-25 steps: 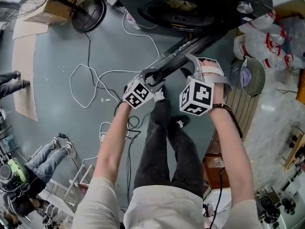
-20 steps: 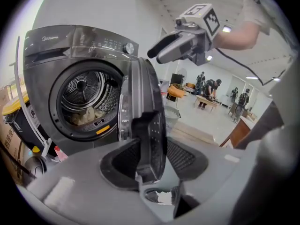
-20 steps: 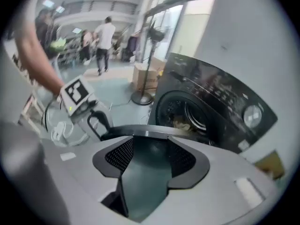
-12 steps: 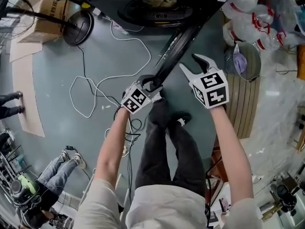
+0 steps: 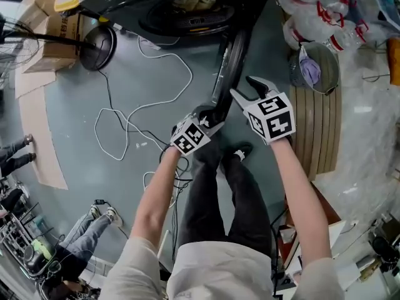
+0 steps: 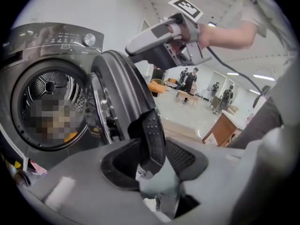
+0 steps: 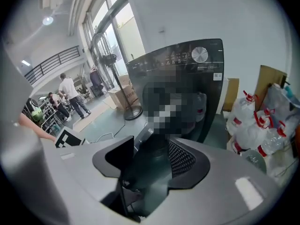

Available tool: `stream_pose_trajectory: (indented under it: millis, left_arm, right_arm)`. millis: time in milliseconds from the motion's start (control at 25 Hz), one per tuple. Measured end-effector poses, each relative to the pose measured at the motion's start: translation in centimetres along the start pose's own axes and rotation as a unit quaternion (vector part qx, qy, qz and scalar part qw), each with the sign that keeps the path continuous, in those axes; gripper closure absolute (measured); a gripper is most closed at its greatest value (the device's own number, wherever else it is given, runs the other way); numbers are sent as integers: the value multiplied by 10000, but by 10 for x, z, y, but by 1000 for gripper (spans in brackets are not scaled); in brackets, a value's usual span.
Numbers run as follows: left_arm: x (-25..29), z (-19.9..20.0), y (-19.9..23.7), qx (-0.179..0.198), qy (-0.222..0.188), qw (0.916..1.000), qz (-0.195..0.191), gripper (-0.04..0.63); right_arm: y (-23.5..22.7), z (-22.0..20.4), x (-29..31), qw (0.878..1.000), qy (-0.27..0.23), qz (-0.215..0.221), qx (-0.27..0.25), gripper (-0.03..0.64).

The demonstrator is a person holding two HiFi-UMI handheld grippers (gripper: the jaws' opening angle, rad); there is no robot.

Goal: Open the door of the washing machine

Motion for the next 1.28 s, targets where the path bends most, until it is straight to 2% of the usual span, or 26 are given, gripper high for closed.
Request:
stream_pose_trajectory:
  millis: [240, 400, 560, 600, 760, 840, 1040, 1160, 1280]
  left_arm:
    - [36, 38, -36, 240, -236, 9989, -331, 403]
    - [62, 66, -58, 410, -234, 9975, -529, 416]
    - [70, 91, -63, 435, -502, 9963, -544, 416]
    - [69, 97, -61, 444, -571, 9962, -493, 417]
    - [64, 128, -37, 505, -731, 9960, -27, 509]
    - [61, 146, -23, 529, -823, 9949, 246, 534]
    - [61, 192, 20, 511, -834, 9902, 993, 538]
    - [64, 213, 40, 404, -977, 9883, 1096, 538]
    - [68, 223, 50, 392, -1094, 9882, 995, 537]
  right_arm:
    - [-13, -24, -12, 9988, 44, -350, 351, 414]
    - [-37, -43, -32, 9976, -22, -564, 395, 453]
    - [-60, -55, -52, 9966, -118, -664, 470, 477]
    - [-66, -57, -56, 9964, -105, -696, 474, 481]
    - [-85, -65, -69, 9951, -63, -871, 462, 492]
    - [-93, -67, -74, 9943, -57, -962, 450, 495]
    - [-108, -70, -82, 9935, 28, -1051, 435, 495]
    - [-113, -71, -85, 9937, 115, -1036, 407, 495]
    - [-122, -71, -87, 9922, 193, -1189, 311, 497]
Point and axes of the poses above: the fingertips, and each gripper's own axes: x forward along the fingers, y to its left, z out of its top, the point moved 5 cm from there along -x, backward along the fingers, and after that the axes turned 7 degrees about y, right-handed, at the moved point
